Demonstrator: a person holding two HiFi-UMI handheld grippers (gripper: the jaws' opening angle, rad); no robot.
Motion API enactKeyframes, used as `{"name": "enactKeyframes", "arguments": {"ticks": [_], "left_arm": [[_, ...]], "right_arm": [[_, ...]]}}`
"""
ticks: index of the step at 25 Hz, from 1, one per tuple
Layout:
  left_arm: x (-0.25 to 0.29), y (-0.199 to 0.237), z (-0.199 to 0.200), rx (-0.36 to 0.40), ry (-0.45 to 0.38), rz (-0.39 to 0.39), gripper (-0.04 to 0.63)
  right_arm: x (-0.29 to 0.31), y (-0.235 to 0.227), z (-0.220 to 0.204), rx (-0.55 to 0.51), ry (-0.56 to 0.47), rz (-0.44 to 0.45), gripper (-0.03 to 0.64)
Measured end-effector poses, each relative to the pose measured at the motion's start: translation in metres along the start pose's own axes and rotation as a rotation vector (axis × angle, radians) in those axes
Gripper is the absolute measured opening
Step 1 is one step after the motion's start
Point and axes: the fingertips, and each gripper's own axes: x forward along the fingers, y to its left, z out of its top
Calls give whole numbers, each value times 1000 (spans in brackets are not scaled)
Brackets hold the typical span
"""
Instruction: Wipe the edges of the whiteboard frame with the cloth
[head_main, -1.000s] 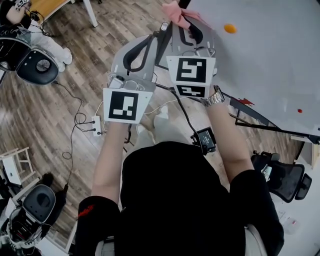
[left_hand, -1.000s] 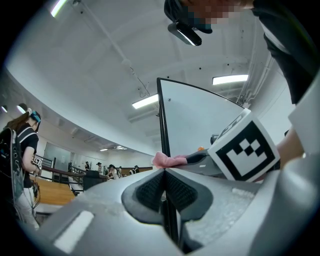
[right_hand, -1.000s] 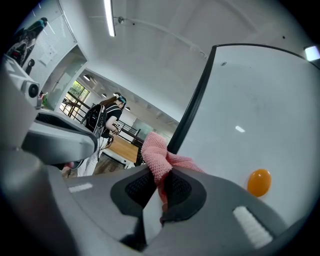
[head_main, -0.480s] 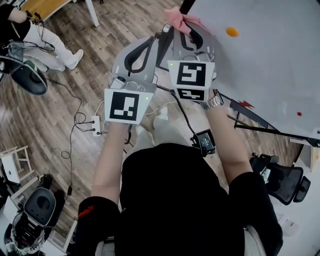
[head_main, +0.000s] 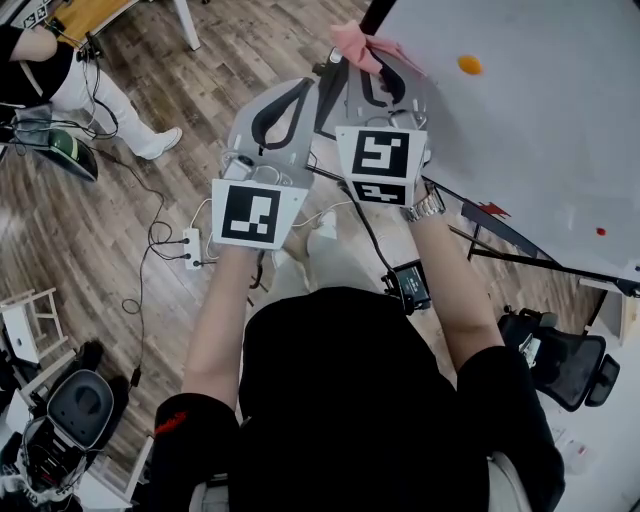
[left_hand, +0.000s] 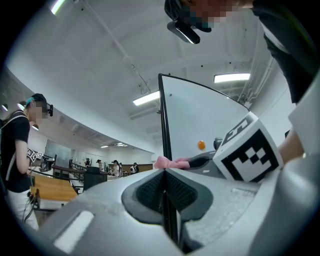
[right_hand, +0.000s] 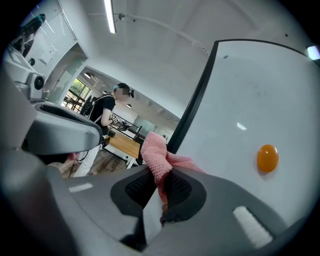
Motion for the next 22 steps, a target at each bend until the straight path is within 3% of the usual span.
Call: {"name": "enactKeyframes", "arguments": {"ticks": [22], "left_arm": [[4,-2,-20,-18,19,-6,2]], "right_arm": [[3,17,-31,-19,30,21,29]]}}
